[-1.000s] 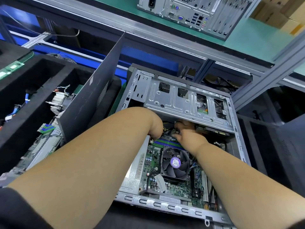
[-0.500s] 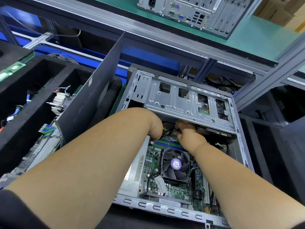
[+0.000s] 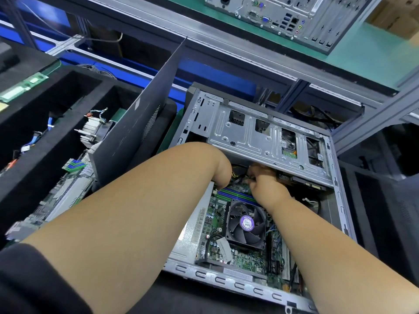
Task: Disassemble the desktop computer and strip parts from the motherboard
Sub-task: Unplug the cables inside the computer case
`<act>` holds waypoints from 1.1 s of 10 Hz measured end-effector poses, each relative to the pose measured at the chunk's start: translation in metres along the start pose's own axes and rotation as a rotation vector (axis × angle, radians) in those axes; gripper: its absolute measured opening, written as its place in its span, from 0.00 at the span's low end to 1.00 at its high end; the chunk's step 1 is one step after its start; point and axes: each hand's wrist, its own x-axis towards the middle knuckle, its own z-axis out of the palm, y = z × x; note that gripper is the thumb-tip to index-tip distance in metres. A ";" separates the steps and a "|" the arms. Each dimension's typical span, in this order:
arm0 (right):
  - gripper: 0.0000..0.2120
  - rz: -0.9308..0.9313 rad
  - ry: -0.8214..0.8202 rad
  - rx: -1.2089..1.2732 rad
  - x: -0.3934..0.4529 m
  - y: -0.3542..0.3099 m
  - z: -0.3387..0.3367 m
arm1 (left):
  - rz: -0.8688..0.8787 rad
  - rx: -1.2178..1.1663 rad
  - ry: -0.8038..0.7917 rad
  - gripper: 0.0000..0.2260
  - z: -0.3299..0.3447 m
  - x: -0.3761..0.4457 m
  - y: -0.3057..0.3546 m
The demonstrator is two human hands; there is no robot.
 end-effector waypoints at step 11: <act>0.24 -0.064 -0.083 -0.013 -0.023 -0.038 -0.019 | -0.034 -0.358 -0.016 0.15 -0.003 0.008 -0.015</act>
